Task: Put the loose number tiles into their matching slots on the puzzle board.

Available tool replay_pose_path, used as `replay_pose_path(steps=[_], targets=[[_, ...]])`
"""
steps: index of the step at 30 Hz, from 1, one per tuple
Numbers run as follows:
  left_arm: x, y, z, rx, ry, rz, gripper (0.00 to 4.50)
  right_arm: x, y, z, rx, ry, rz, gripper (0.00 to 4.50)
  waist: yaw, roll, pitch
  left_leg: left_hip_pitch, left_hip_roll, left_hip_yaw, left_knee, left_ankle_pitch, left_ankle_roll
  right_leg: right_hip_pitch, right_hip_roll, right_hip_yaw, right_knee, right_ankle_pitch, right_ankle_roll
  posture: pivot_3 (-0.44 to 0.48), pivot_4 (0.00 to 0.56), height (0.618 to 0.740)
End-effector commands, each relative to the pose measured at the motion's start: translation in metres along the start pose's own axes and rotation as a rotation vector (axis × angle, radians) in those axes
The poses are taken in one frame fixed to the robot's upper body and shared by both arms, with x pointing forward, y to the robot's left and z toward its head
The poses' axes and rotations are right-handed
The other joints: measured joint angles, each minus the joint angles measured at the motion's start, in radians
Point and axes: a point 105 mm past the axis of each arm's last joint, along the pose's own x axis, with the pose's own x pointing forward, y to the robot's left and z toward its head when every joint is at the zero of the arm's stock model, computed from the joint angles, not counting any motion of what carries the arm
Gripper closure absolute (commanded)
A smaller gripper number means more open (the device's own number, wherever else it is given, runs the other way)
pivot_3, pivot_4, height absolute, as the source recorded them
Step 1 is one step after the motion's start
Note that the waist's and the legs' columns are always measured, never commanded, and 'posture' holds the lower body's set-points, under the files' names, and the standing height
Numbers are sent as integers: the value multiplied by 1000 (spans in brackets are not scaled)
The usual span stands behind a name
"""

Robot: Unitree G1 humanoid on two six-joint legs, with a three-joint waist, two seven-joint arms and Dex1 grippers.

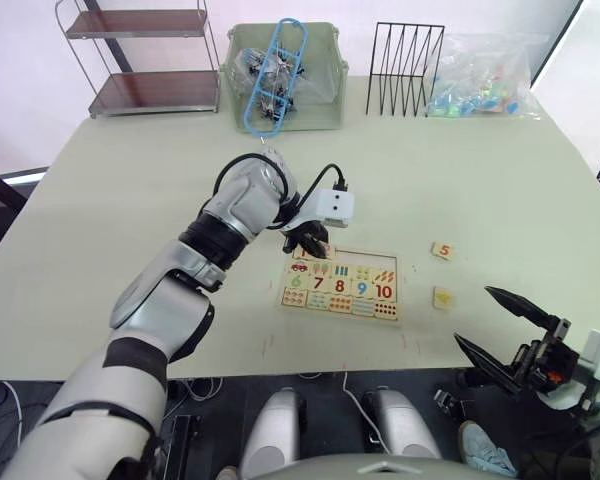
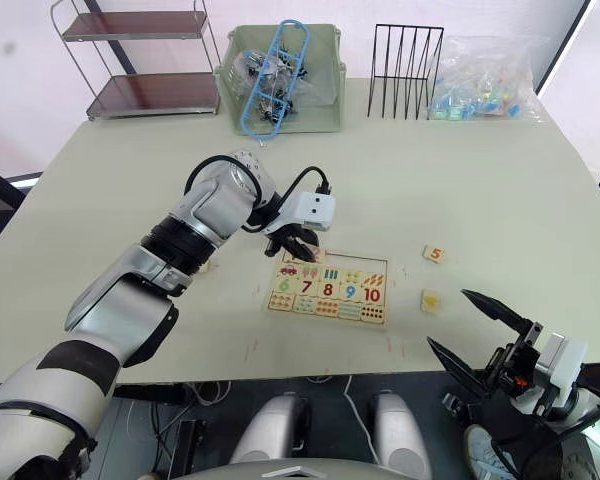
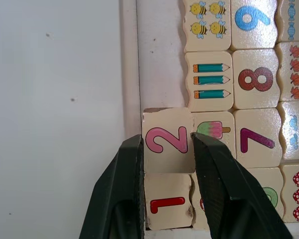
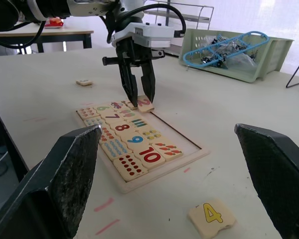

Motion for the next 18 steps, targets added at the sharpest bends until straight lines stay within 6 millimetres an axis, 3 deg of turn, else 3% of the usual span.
replay_pose_path(steps=[1, 18], targets=[[-2, 0, 3, 22, 5, 4, 3550, -1, 0, 8, -30, -17, 4, 0, 0, 0, 0, 0, 0, 0, 0, 0, 0, 0, 0, 0, 0, 0, 0, 0, 150, 740], [4, 0, -1, 15, 14, -2, 3550, 7, -1, 15, -39, -21, 5, 0, 0, 0, 0, 0, 0, 0, 0, 0, 0, 0, 0, 0, 0, 0, 0, 0, 150, 740]])
